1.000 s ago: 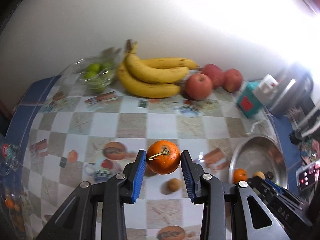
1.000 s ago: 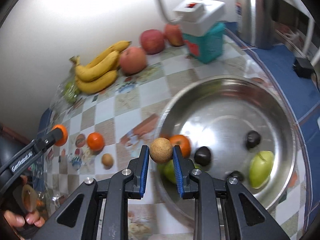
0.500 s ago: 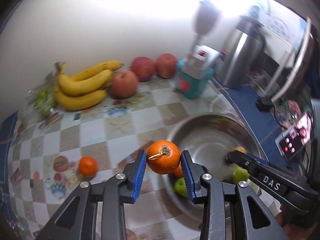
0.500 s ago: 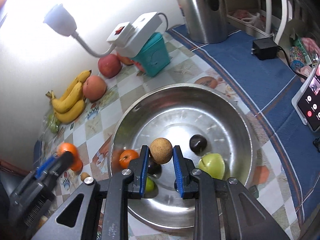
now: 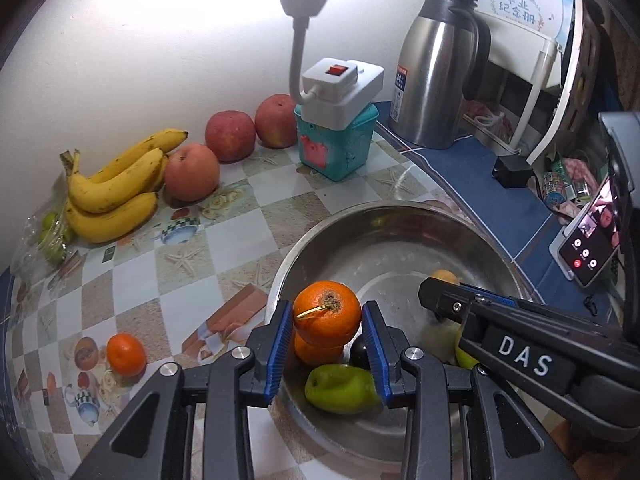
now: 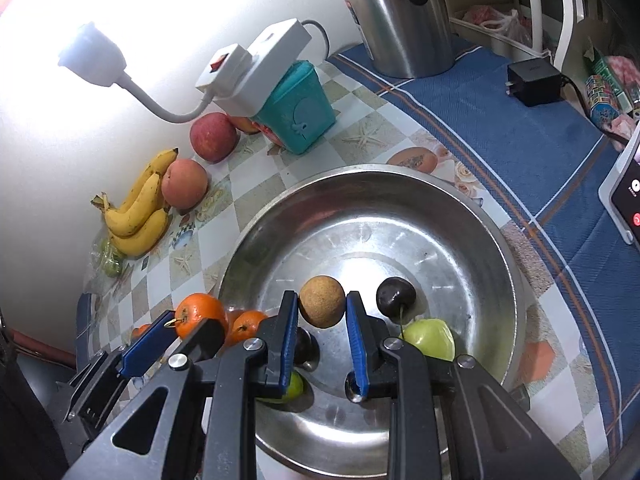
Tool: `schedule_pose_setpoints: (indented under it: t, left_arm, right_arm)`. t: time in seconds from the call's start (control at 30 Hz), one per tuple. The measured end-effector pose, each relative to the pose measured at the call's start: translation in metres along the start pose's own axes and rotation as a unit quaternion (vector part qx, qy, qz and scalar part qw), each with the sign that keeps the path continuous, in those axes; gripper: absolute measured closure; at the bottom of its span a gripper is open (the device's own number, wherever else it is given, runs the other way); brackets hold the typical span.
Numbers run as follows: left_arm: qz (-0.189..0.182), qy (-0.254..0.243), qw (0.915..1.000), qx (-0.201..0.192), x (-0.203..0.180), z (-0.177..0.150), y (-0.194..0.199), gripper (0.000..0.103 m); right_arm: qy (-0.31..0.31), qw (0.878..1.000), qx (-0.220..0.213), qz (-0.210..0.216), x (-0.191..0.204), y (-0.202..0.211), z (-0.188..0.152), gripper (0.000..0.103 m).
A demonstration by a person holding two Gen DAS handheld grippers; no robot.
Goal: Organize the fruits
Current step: 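Open the left tool to drop the mandarin while the right drops the kiwi in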
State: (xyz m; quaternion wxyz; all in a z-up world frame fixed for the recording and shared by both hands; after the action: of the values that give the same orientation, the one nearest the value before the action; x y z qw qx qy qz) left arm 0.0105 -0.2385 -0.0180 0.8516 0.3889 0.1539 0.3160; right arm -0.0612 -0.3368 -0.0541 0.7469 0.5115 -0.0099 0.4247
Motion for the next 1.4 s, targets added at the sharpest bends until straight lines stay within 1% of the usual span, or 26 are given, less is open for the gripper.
schedule_pose_setpoints:
  t: [0.1, 0.2, 0.4, 0.6, 1.4]
  left_arm:
    - [0.002, -0.005, 1.0000, -0.002, -0.001, -0.001, -0.009, 0.065]
    - [0.013, -0.014, 0.9998, -0.009, -0.001, -0.001, -0.013, 0.065]
    - [0.019, -0.027, 0.9993, -0.016, -0.003, 0.001, -0.023, 0.065]
    - [0.017, -0.025, 0.9994, -0.016, -0.003, 0.002, -0.030, 0.065]
    - [0.019, -0.023, 0.9995, -0.004, -0.005, -0.002, -0.040, 0.064]
  right_arm:
    - [-0.005, 1.000, -0.003, 0.002, -0.001, -0.002, 0.001, 0.078]
    - [-0.010, 1.000, -0.007, 0.004, -0.003, -0.006, 0.002, 0.078]
    - [-0.015, 1.000, -0.004, 0.000, -0.004, -0.014, 0.002, 0.078]
    - [-0.008, 1.000, -0.008, -0.008, -0.004, -0.014, 0.004, 0.078]
    - [0.004, 1.000, 0.010, -0.023, -0.004, -0.021, 0.002, 0.077]
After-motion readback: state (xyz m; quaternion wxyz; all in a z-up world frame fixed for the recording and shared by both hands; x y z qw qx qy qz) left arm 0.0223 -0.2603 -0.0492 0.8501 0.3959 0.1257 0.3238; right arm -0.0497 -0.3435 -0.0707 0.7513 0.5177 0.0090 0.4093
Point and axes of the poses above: each gripper's, at about its wrist camera, not at the fingertips, and y roughly against the way its jaws point, x to its left, z to its top, the point moved 3 cm from there along -y, roughly the way its jaws point, and after that the axes turned 6 degrees about -x, right-handed, at the moved point
